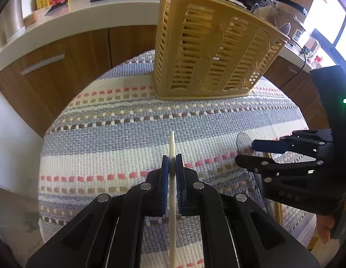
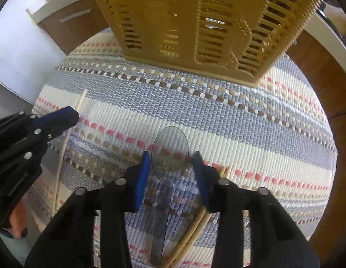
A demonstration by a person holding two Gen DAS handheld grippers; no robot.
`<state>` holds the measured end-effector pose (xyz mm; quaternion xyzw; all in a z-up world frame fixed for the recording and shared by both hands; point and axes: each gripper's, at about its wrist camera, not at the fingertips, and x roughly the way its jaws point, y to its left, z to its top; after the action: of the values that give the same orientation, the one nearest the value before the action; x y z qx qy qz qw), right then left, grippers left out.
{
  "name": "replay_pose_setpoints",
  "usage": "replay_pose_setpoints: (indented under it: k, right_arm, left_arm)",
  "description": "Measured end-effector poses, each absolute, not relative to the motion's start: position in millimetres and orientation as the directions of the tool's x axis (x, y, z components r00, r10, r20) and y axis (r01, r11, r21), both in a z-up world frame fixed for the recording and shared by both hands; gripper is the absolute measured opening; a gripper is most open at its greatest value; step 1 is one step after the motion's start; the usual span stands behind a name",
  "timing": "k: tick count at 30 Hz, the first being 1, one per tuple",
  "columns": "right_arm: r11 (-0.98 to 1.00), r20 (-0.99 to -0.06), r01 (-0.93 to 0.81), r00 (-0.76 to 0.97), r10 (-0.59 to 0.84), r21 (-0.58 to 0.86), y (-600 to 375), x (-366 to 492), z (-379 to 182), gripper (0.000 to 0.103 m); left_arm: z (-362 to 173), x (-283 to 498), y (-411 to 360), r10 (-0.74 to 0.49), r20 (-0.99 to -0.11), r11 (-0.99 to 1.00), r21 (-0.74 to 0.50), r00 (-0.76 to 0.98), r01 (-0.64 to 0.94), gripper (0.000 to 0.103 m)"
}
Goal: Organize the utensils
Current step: 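Carry chopstick and clear spoon over the yellow basket and open both tools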
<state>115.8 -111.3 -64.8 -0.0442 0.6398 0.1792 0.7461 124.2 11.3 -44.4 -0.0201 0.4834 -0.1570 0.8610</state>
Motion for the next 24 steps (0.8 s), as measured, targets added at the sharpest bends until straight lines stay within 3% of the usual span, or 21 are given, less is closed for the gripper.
replay_pose_setpoints:
  k: [4,13,24]
  right_arm:
    - [0.92,-0.974,-0.375,0.142,0.178,0.113,-101.8,114.1,-62.4,0.029]
    - [0.882,-0.91,-0.431,0.261,0.323,0.189,-122.7,96.9,0.4,0.029]
    - [0.874,-0.661,-0.419,0.587,0.467,0.245,-195.6,119.3,149.1,0.03]
  left_arm:
    - [-28.4,114.3,17.5,-0.297,-0.768,0.952,-0.192,0.567,0.237,0.004]
    - [57.8,86.4,26.4,-0.345,-0.528,0.937,-0.241,0.776,0.252,0.004]
    - [172.1,92.7,10.1,-0.35,-0.17,0.918,-0.26,0.921,0.301,0.004]
